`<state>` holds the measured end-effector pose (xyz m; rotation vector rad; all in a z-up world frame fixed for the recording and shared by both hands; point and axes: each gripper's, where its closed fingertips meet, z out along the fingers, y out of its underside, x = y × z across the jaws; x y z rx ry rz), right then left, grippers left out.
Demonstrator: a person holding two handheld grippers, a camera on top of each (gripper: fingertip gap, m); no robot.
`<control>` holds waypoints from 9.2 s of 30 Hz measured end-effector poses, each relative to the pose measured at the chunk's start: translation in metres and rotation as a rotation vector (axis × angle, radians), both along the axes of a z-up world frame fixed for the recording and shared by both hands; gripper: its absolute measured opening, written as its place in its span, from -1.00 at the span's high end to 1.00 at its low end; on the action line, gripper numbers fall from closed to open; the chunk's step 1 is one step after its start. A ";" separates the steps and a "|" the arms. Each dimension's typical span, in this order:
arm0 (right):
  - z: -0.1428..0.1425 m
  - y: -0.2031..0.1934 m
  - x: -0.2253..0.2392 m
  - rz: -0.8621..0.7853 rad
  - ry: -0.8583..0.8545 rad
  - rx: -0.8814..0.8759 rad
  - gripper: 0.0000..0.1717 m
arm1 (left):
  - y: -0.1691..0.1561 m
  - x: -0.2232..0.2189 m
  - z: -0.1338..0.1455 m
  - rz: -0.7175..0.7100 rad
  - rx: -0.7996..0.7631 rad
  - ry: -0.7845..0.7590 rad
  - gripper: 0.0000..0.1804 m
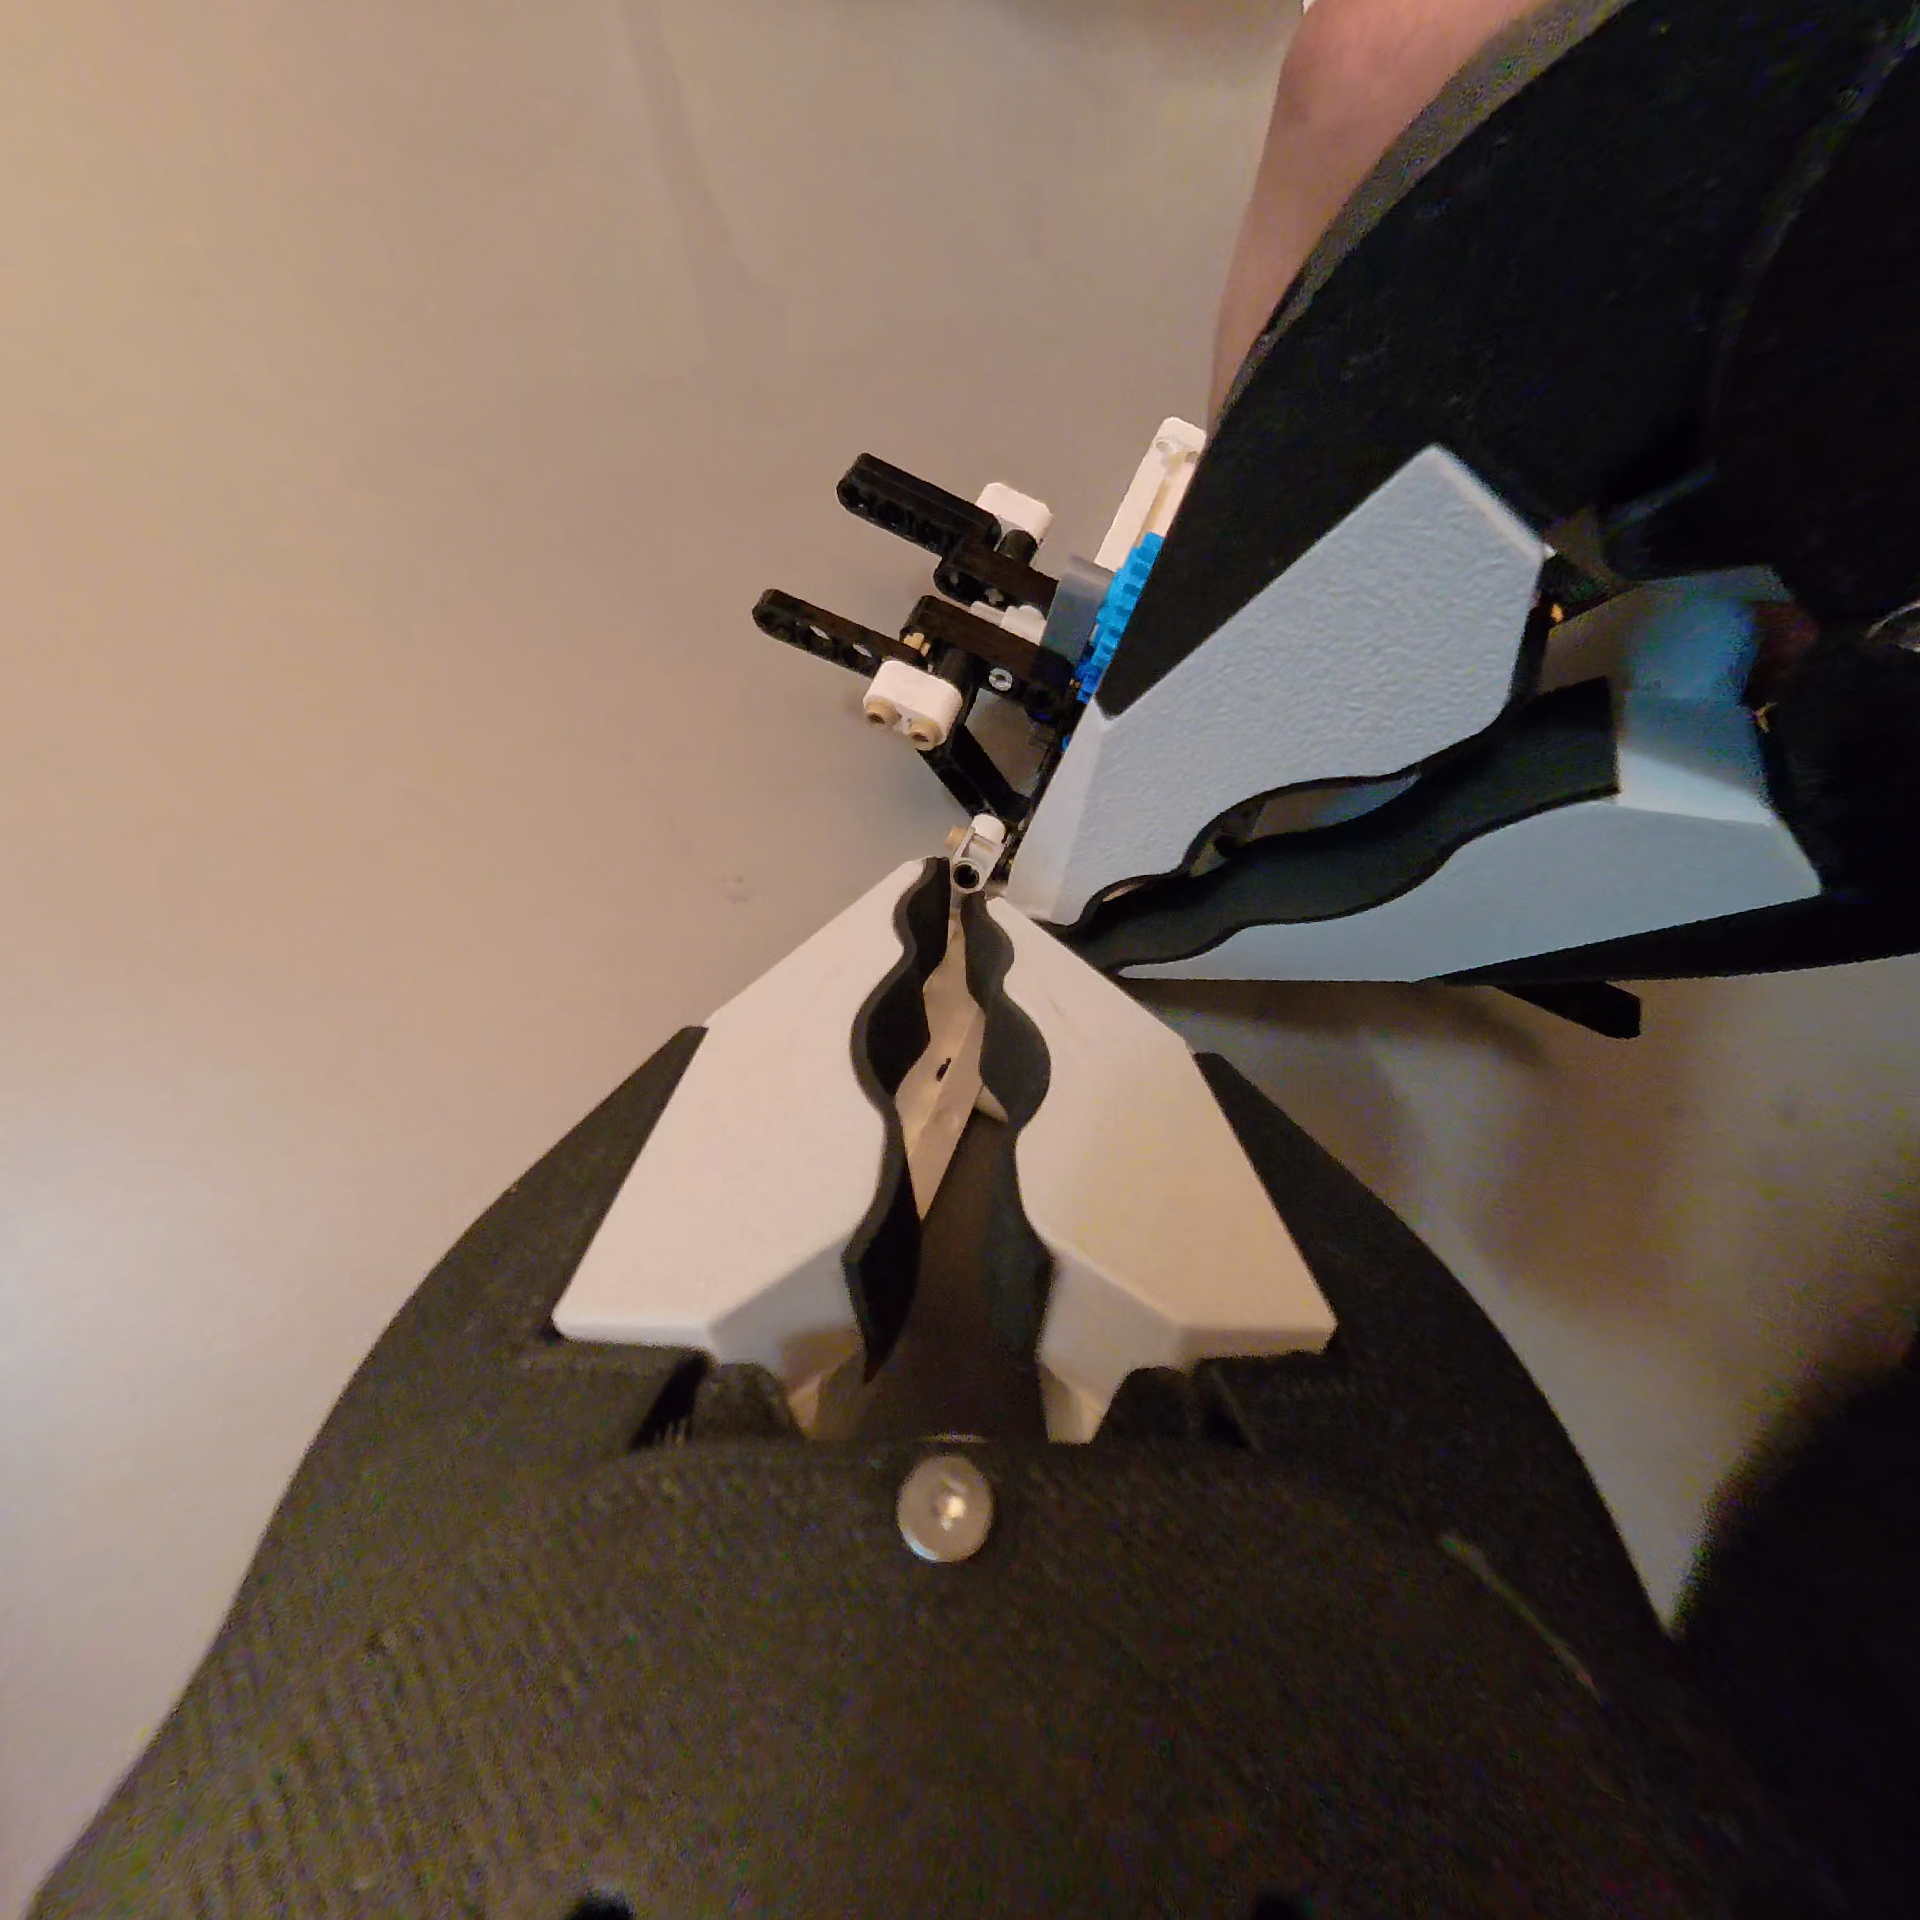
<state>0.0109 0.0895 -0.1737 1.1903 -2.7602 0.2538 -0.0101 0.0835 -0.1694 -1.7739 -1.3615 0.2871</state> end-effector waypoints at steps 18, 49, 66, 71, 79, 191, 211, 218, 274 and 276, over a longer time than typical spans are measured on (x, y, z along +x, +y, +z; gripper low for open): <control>0.008 0.003 -0.010 -0.027 0.029 -0.107 0.93 | -0.010 0.024 0.017 0.028 0.264 0.013 0.61; 0.109 -0.004 0.021 -0.542 -0.206 -0.986 0.95 | 0.006 0.042 0.101 0.108 0.373 0.352 0.94; 0.100 0.004 0.020 -0.401 0.020 -0.886 0.94 | 0.016 0.045 0.094 -0.053 0.198 0.350 0.91; 0.103 0.004 0.020 -0.414 0.033 -0.914 0.94 | 0.012 0.042 0.106 0.015 0.603 0.293 0.59; 0.097 0.001 0.023 -0.382 0.081 -0.904 0.94 | 0.014 0.042 0.094 0.014 0.393 0.273 0.89; 0.119 0.012 0.023 -0.496 0.086 -0.952 0.93 | 0.001 0.045 0.128 0.059 0.470 0.427 0.96; 0.097 0.021 -0.023 -0.674 0.080 -0.824 0.94 | -0.051 0.053 0.125 0.236 0.612 0.428 0.95; 0.075 -0.008 -0.058 -0.676 -0.121 -0.716 1.00 | -0.052 0.051 0.118 0.228 0.713 0.414 0.95; -0.066 0.290 0.276 -0.997 -0.630 -0.317 0.96 | 0.088 0.222 0.128 -0.054 0.725 0.402 0.95; -0.037 0.282 0.263 -0.993 -0.647 -0.413 0.96 | 0.089 0.212 0.121 -0.050 0.730 0.379 0.95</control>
